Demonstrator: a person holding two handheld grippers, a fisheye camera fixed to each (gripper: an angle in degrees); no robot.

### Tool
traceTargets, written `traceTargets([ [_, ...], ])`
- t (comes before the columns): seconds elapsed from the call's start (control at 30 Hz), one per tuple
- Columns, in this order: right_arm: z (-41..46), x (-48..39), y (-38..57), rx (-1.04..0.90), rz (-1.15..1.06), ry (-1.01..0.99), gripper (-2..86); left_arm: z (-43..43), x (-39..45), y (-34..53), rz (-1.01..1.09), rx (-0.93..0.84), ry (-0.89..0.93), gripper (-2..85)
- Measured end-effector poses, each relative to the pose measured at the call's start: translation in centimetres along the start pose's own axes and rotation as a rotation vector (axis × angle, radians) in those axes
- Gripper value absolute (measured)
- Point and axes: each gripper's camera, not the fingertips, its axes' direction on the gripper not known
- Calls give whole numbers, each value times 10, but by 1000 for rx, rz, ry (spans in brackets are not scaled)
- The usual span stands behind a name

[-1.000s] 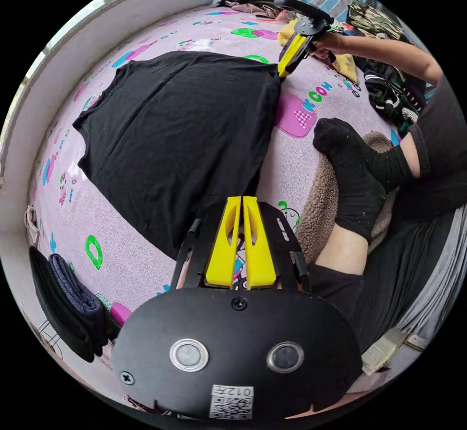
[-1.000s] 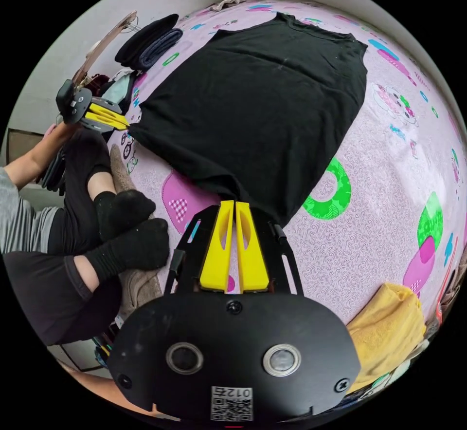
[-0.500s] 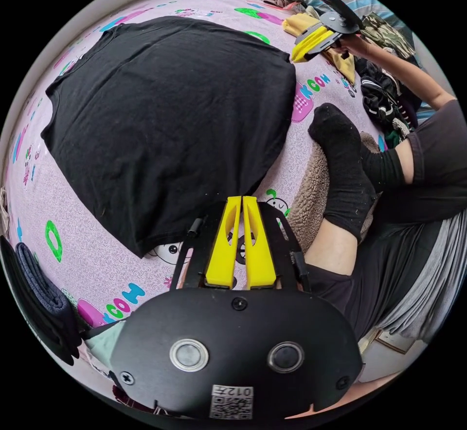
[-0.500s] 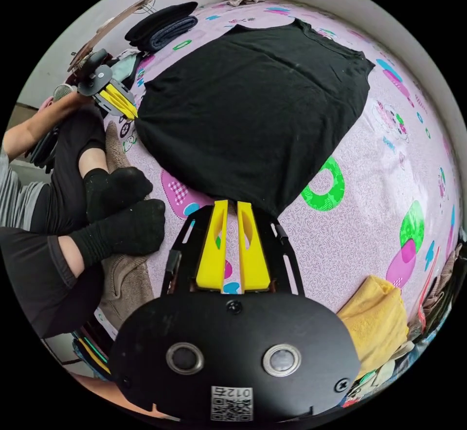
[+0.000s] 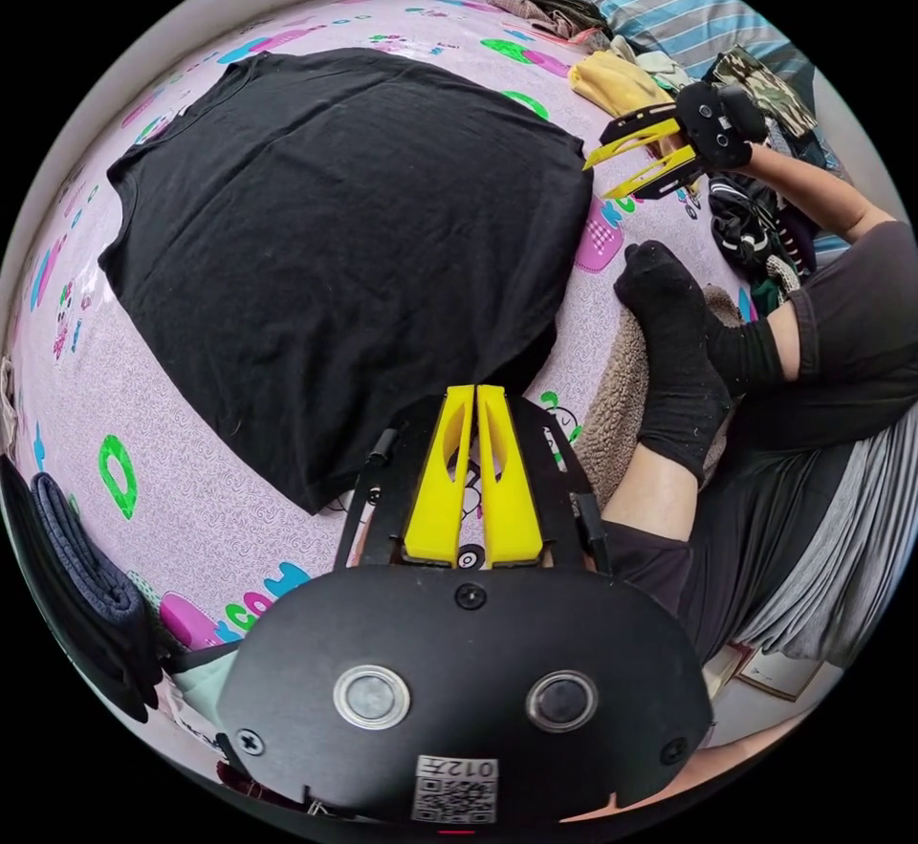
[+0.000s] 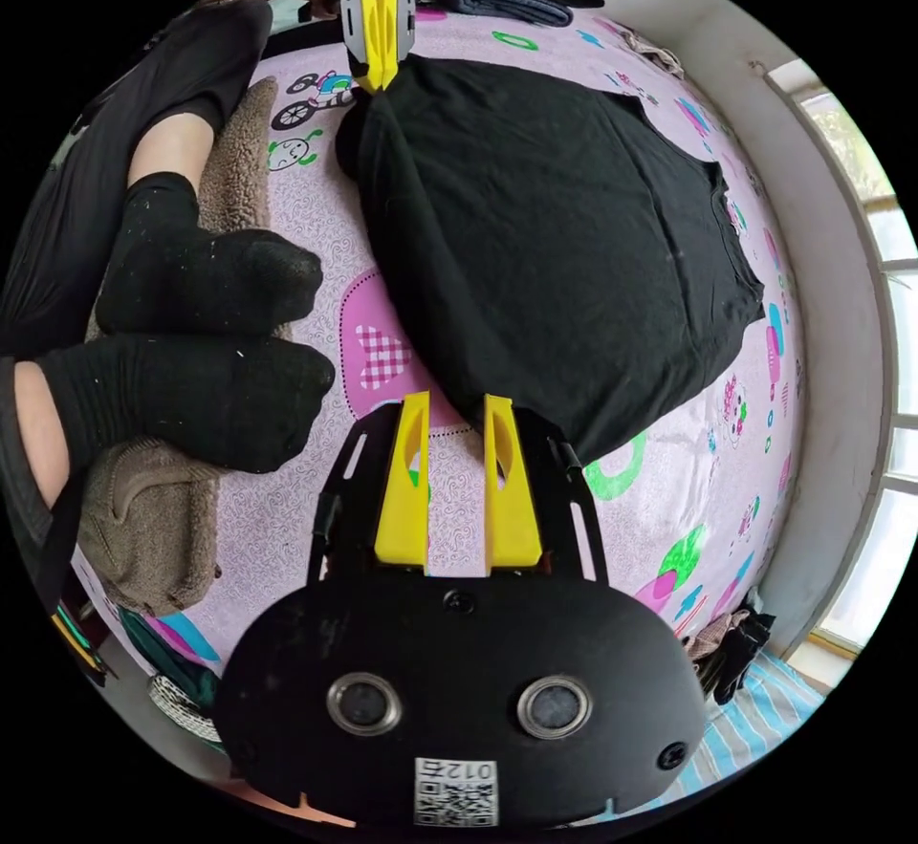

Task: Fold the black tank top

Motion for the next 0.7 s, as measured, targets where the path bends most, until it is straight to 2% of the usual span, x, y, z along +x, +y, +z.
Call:
traceTargets([
  [0.1,13,14,-1,-26,-23,4,50,4,-3,-1,12,-14,7,-1],
  [0.13,16,25,-3,-36,-35,-16,14,4,-4,-2,14,-18,10,-1],
  [0.2,12,53,-7,-10,-10,-82,4,5,-12,-4,2,-25,17,-1],
  [0.3,14,144,-5,34,210,-298,-2,4,-31,-4,-91,16,45,0],
  [0.37,33,225,19,78,471,-510,-4,9,-43,-2,-157,18,85,0],
  [0.47,73,288,58,117,714,-793,-3,20,-48,1,-186,-7,111,0],
  [0.53,95,306,79,144,814,-902,-2,22,-48,2,-193,-2,112,0],
  [0.6,108,313,95,189,865,-928,1,23,-47,2,-187,-11,117,0],
  [0.7,109,302,103,247,806,-855,15,25,-42,2,-175,-28,113,0],
])
